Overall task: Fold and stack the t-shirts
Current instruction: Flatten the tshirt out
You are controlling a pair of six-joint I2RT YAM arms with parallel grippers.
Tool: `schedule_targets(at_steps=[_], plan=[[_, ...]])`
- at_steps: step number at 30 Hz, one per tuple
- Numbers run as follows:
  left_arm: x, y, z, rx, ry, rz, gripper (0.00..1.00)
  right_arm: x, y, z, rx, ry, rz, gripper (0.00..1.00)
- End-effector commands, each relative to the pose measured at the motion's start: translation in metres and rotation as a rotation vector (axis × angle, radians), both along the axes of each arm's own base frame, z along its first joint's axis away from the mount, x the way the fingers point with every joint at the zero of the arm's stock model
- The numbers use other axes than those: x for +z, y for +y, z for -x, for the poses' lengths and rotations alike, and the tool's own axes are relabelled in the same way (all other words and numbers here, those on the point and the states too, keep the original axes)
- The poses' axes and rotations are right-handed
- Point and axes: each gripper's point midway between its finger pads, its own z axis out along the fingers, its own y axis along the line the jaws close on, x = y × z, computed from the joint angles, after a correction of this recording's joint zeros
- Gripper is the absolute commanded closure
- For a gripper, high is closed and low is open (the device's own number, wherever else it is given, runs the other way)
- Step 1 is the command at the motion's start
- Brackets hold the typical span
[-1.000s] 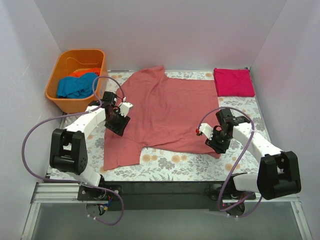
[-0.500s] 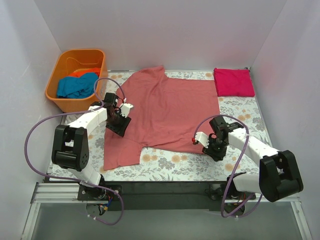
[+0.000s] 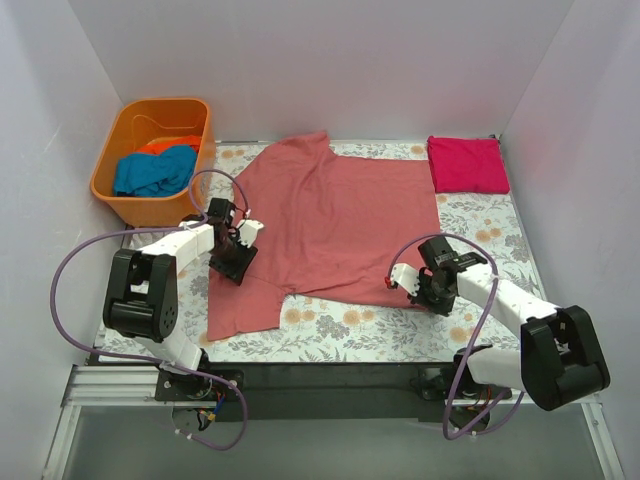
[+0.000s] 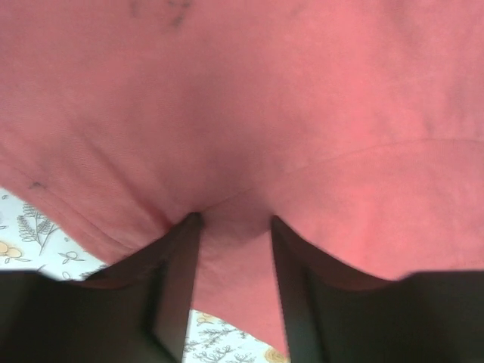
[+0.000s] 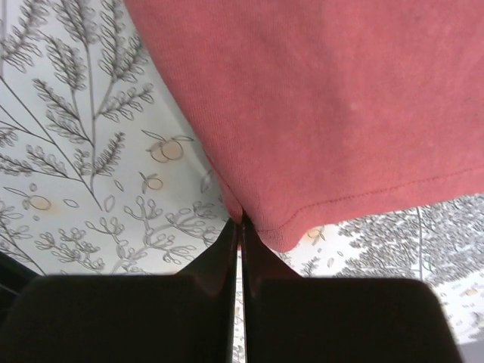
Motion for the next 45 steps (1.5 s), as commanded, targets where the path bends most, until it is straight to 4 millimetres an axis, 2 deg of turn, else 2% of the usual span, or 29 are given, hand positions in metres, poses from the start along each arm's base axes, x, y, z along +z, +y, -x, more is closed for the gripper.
schedule_targets(at_steps=[1,3,4,6,7,8,10,15,17,18,20,21,24,27,30,31,32,33,34,35,38,39,41,43,45], plan=[[-0.011,0.014,0.000,-0.006,-0.018,-0.046,0.63,0.009,-0.015,-0.002,0.026,-0.043,0.069,0.99],[-0.019,0.022,0.004,0.001,0.004,-0.060,0.73,0.024,-0.018,-0.007,0.059,-0.088,0.082,0.99],[-0.022,0.026,0.008,-0.005,0.017,-0.072,0.83,0.029,-0.022,-0.009,0.095,-0.105,0.107,0.99],[-0.020,0.031,0.014,-0.008,0.027,-0.079,0.90,0.036,-0.030,-0.002,0.139,-0.105,0.136,0.99],[-0.020,0.032,0.018,-0.020,0.030,-0.082,0.97,0.033,-0.035,0.004,0.162,-0.092,0.157,0.99],[-0.020,0.033,0.024,-0.037,0.036,-0.082,0.98,0.030,-0.039,0.009,0.210,-0.078,0.172,0.99],[-0.014,0.033,0.033,-0.050,0.040,-0.074,1.00,0.015,-0.045,0.024,0.247,-0.038,0.185,0.99],[-0.003,0.023,0.065,-0.068,0.105,-0.010,1.00,-0.004,-0.044,0.038,0.247,0.053,0.175,0.99],[0.002,0.022,0.076,-0.077,0.110,-0.008,1.00,-0.005,-0.041,0.038,0.249,0.061,0.165,0.99],[0.000,0.024,0.091,-0.083,0.155,-0.015,1.00,-0.004,-0.041,0.038,0.255,0.062,0.164,0.99],[0.001,0.025,0.102,-0.088,0.178,-0.019,1.00,-0.004,-0.041,0.040,0.275,0.063,0.155,0.99],[0.000,0.028,0.114,-0.098,0.214,-0.025,1.00,-0.004,-0.044,0.045,0.313,0.076,0.166,0.99],[0.006,0.030,0.131,-0.109,0.261,-0.027,1.00,-0.004,-0.053,0.052,0.374,0.067,0.196,0.99],[0.014,0.027,0.134,-0.114,0.268,-0.006,1.00,-0.004,-0.058,0.058,0.442,0.051,0.213,0.99],[0.030,0.016,0.128,-0.141,0.277,0.051,0.99,0.003,-0.057,0.067,0.466,0.074,0.192,0.98],[0.041,0.008,0.113,-0.148,0.232,0.086,0.95,0.009,-0.051,0.065,0.465,0.069,0.160,0.94],[0.048,0.006,0.097,-0.138,0.178,0.092,0.92,0.016,-0.048,0.067,0.439,0.080,0.141,0.87],[0.052,0.004,0.086,-0.131,0.143,0.096,0.90,0.023,-0.041,0.067,0.420,0.082,0.102,0.65],[0.057,0.001,0.073,-0.124,0.107,0.104,0.89,0.041,-0.025,0.053,0.404,0.032,0.041,0.59],[0.066,-0.004,0.050,-0.092,0.039,0.119,0.87,0.047,-0.013,0.053,0.368,0.051,-0.021,0.54],[0.072,-0.009,0.016,-0.058,-0.063,0.131,0.85,0.064,0.006,0.035,0.313,0.044,-0.090,0.54],[0.072,-0.010,0.010,-0.033,-0.081,0.133,0.85,0.064,0.010,0.032,0.276,0.057,-0.104,0.55],[0.066,-0.010,-0.003,-0.020,-0.110,0.128,0.84,0.056,0.015,0.028,0.230,0.104,-0.109,0.60],[0.056,-0.005,-0.007,0.017,-0.105,0.099,0.84,0.051,0.019,0.015,0.167,0.079,-0.109,0.65],[0.042,0.001,-0.006,0.030,-0.092,0.065,0.83,0.041,0.018,0.010,0.142,0.085,-0.090,0.67]])
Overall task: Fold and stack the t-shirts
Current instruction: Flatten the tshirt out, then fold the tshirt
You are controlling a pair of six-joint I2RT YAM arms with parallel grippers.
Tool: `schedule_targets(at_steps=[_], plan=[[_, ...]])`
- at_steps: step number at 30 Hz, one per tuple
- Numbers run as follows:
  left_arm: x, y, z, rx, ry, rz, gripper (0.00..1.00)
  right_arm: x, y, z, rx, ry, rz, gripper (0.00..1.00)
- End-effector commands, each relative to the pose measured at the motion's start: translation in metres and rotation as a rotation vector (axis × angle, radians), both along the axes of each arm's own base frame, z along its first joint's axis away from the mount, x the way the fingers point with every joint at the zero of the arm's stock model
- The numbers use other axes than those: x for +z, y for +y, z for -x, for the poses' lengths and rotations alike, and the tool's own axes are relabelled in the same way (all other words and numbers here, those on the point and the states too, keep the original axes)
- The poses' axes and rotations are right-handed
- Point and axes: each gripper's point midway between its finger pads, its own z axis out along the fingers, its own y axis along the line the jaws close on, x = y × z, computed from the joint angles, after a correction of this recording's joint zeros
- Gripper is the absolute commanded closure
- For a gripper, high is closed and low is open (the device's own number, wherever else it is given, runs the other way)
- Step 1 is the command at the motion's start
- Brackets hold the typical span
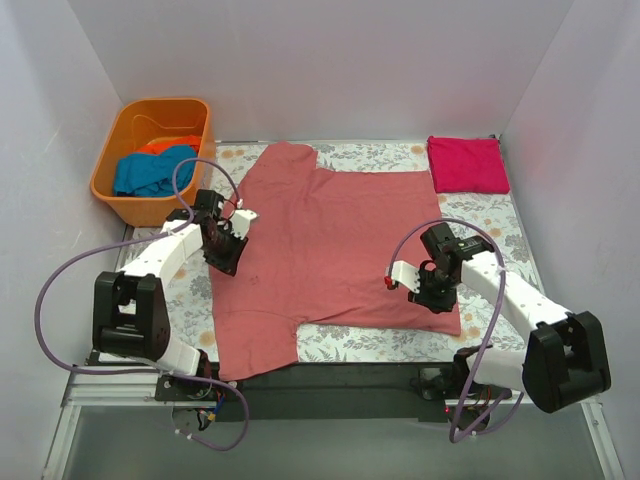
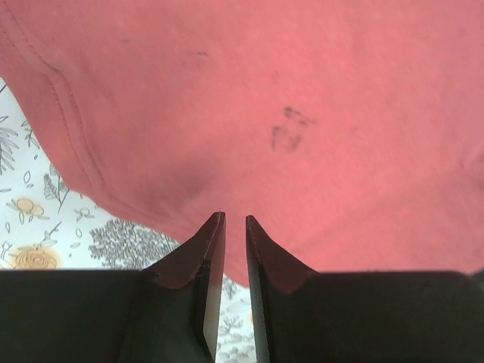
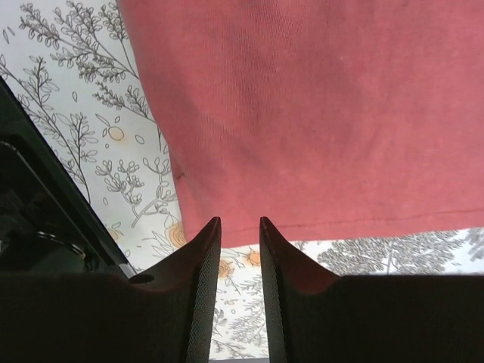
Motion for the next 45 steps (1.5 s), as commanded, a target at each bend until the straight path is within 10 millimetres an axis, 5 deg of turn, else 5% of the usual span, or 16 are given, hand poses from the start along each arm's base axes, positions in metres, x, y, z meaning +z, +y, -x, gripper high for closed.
schedule_targets(at_steps=[1,6,15,19,22,25,26,29,30,32,33,35,36,40,44,45], plan=[[-0.016,0.007,-0.011,0.059,-0.031,-0.041,0.83,-0.010,0.004,-0.008,-0.077,-0.002,-0.007,0.68],[-0.037,0.018,0.013,0.059,0.020,-0.092,0.83,-0.034,-0.013,-0.006,-0.087,-0.008,0.079,0.68],[-0.062,0.032,0.091,0.053,0.171,-0.132,0.85,-0.057,-0.026,0.022,-0.064,0.044,0.120,0.66],[-0.055,0.029,0.101,0.060,0.184,-0.112,0.88,-0.055,-0.025,0.031,-0.048,0.067,0.099,0.66],[-0.036,0.019,0.102,0.040,0.209,-0.062,0.85,-0.034,-0.007,0.020,-0.049,0.037,0.003,0.66],[0.004,0.001,0.057,0.021,0.076,0.027,0.73,0.006,0.016,-0.022,-0.117,-0.067,-0.148,0.65],[0.031,-0.008,0.024,0.017,-0.012,0.061,0.64,0.036,0.030,-0.048,-0.134,-0.132,-0.230,0.64],[0.058,-0.025,-0.027,0.028,-0.082,0.133,0.50,0.082,0.036,-0.107,-0.275,-0.213,-0.349,0.63],[0.088,-0.034,-0.056,0.026,-0.168,0.174,0.41,0.092,0.032,-0.125,-0.328,-0.238,-0.367,0.64],[0.103,-0.043,-0.094,0.075,-0.233,0.216,0.36,0.095,0.032,-0.161,-0.434,-0.242,-0.403,0.65],[0.100,-0.045,-0.115,0.105,-0.245,0.218,0.36,0.114,0.028,-0.186,-0.473,-0.295,-0.432,0.65],[0.128,-0.053,-0.160,0.154,-0.363,0.265,0.36,0.107,0.028,-0.222,-0.580,-0.285,-0.459,0.66],[0.118,-0.055,-0.177,0.173,-0.359,0.268,0.36,0.119,0.025,-0.244,-0.618,-0.324,-0.484,0.66],[0.137,-0.057,-0.246,0.243,-0.520,0.294,0.36,0.100,0.022,-0.311,-0.736,-0.353,-0.508,0.66],[0.126,-0.058,-0.288,0.281,-0.550,0.282,0.36,0.083,0.017,-0.366,-0.800,-0.406,-0.507,0.66],[0.125,-0.058,-0.295,0.286,-0.560,0.281,0.36,0.064,0.017,-0.378,-0.816,-0.392,-0.495,0.66]])
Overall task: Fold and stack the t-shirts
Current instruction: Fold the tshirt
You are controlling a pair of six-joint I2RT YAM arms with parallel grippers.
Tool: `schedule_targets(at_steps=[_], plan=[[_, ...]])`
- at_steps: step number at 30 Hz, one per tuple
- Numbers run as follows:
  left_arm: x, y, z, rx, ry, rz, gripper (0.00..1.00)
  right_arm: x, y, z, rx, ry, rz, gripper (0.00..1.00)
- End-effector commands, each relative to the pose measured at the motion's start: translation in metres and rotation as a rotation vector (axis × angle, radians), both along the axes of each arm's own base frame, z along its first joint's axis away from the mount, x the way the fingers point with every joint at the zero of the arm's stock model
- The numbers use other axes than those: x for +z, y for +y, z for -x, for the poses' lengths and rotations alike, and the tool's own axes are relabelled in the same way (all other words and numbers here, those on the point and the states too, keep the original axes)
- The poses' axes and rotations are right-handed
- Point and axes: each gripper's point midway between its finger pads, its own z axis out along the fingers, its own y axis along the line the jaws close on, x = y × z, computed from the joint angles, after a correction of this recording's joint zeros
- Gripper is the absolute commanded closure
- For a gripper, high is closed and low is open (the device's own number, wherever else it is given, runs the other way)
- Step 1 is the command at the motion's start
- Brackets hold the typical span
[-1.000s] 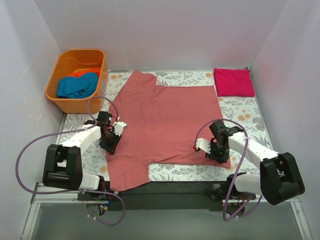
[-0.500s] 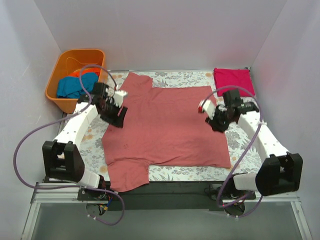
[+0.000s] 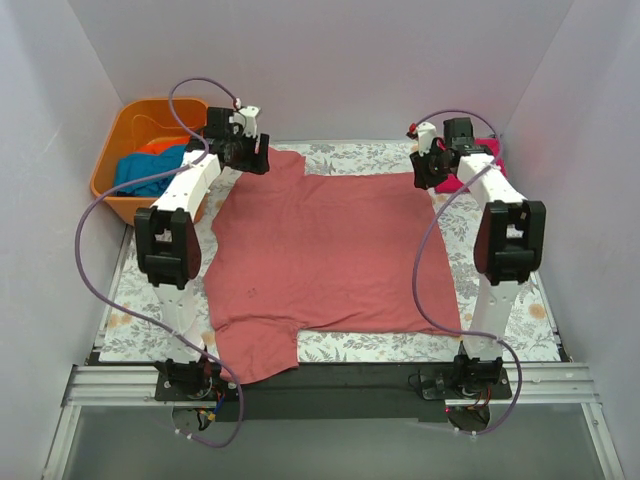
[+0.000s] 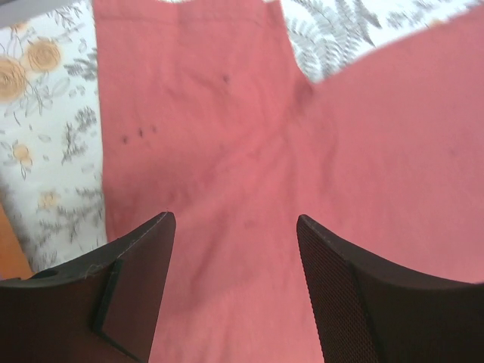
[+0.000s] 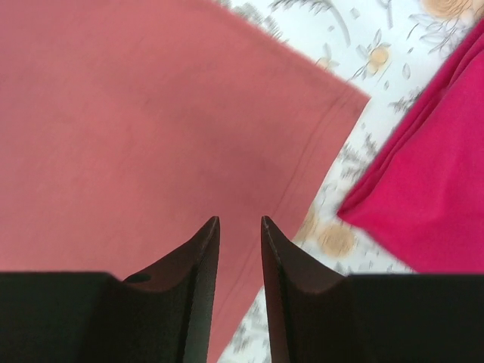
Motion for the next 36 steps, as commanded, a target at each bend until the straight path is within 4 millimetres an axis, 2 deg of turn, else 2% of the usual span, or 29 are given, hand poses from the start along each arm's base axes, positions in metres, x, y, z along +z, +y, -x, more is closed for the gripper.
schedule_targets(at_steps=[1,2,3,4,5,7,8,9,11,13,17,21,25,32,36], plan=[[0.018,0.000,-0.037,0.064,-0.103,0.013,0.35,0.019,-0.002,-0.062,-0.094,-0.129,-0.036,0.65],[0.021,0.000,-0.044,0.070,-0.121,0.011,0.35,0.013,-0.003,-0.070,-0.105,-0.129,-0.026,0.63],[0.019,0.000,-0.050,0.074,-0.135,0.009,0.34,-0.006,-0.005,-0.078,-0.114,-0.107,-0.022,0.62],[0.015,0.000,-0.054,0.077,-0.136,0.007,0.34,-0.008,-0.006,-0.086,-0.118,-0.112,-0.021,0.60],[0.007,0.000,-0.059,0.077,-0.131,0.004,0.34,-0.002,-0.007,-0.098,-0.128,-0.143,-0.017,0.57],[-0.004,-0.001,-0.067,0.078,-0.127,0.000,0.34,-0.023,-0.010,-0.110,-0.129,-0.133,-0.003,0.57],[-0.011,0.000,-0.068,0.081,-0.117,-0.004,0.34,-0.020,-0.010,-0.113,-0.127,-0.149,-0.001,0.55],[-0.011,0.000,-0.071,0.082,-0.126,-0.005,0.34,-0.030,-0.010,-0.115,-0.124,-0.142,0.004,0.53],[-0.019,-0.001,-0.074,0.077,-0.120,-0.006,0.34,-0.033,-0.013,-0.122,-0.124,-0.170,0.022,0.43],[-0.028,-0.003,-0.077,0.072,-0.112,0.000,0.34,-0.039,-0.015,-0.125,-0.124,-0.181,0.028,0.38],[-0.035,-0.005,-0.082,0.072,-0.114,0.007,0.34,-0.043,-0.019,-0.135,-0.139,-0.210,0.029,0.34],[-0.042,-0.005,-0.086,0.074,-0.116,0.005,0.34,-0.054,-0.020,-0.140,-0.152,-0.198,-0.003,0.36],[-0.046,-0.004,-0.092,0.082,-0.130,0.000,0.34,-0.063,-0.022,-0.142,-0.171,-0.173,-0.043,0.44],[-0.056,0.002,-0.110,0.120,-0.156,-0.021,0.32,-0.071,-0.017,-0.142,-0.170,-0.148,-0.076,0.44],[-0.058,0.001,-0.114,0.122,-0.163,-0.020,0.32,-0.084,-0.016,-0.136,-0.179,-0.102,-0.093,0.47]])
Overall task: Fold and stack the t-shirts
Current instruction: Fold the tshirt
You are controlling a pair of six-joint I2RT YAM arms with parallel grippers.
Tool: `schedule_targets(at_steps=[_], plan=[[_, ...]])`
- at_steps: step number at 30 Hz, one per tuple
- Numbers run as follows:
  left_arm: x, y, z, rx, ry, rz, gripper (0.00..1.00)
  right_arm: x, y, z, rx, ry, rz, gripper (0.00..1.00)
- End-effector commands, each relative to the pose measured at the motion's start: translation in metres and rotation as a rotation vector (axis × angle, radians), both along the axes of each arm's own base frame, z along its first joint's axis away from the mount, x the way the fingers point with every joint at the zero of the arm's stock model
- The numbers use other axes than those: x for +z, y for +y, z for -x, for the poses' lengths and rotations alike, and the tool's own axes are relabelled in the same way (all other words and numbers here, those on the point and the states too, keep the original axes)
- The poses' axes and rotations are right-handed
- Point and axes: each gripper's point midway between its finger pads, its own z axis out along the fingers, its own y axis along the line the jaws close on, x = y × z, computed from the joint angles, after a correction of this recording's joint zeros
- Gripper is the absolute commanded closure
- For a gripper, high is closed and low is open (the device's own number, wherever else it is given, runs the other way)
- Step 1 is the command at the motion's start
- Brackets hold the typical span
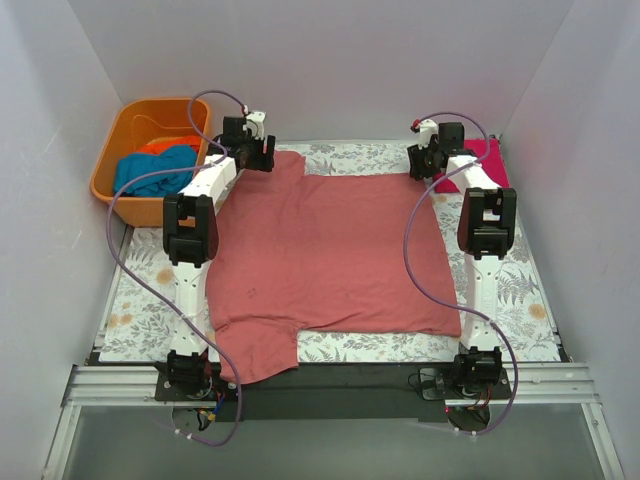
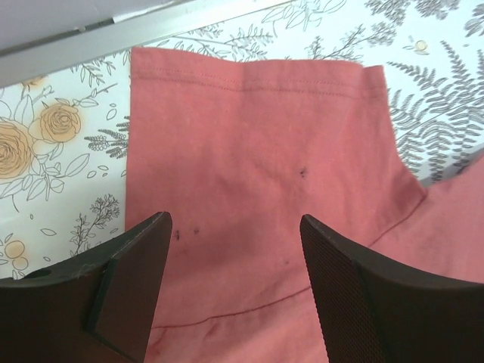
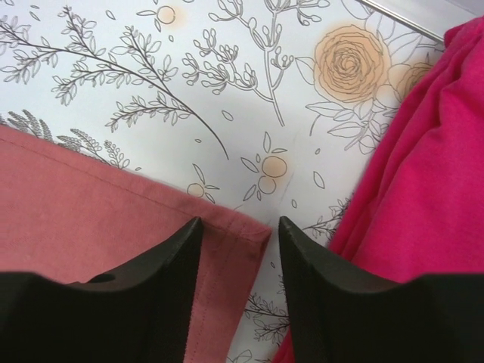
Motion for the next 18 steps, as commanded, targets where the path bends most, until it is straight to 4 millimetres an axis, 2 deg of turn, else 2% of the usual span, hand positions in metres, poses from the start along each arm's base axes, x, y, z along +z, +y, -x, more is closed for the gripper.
schedule_targets(at_steps=[1,2,9,12,13,16,18], plan=[[0.026,0.000,-0.014,0.018,-0.074,0.000,0.32,-0.003,0.007,-0.004,0.008,0.010,-0.048,0.51],[0.026,0.000,-0.015,0.023,-0.078,-0.003,0.32,-0.014,0.008,0.003,0.009,0.050,-0.056,0.52],[0.017,0.005,-0.020,0.045,-0.082,-0.025,0.30,-0.032,0.006,0.016,-0.024,0.127,-0.066,0.63],[0.011,0.007,-0.026,0.059,-0.084,-0.031,0.30,-0.034,0.004,0.018,-0.027,0.134,-0.061,0.75],[0.004,0.009,-0.028,0.072,-0.079,-0.041,0.30,-0.034,0.003,0.019,-0.027,0.136,-0.058,0.84],[0.005,0.011,-0.036,0.076,-0.103,-0.056,0.30,-0.032,0.003,0.019,-0.023,0.132,-0.057,0.98],[0.001,0.014,-0.042,0.083,-0.120,-0.074,0.31,-0.029,0.004,0.019,-0.021,0.127,-0.057,0.99]])
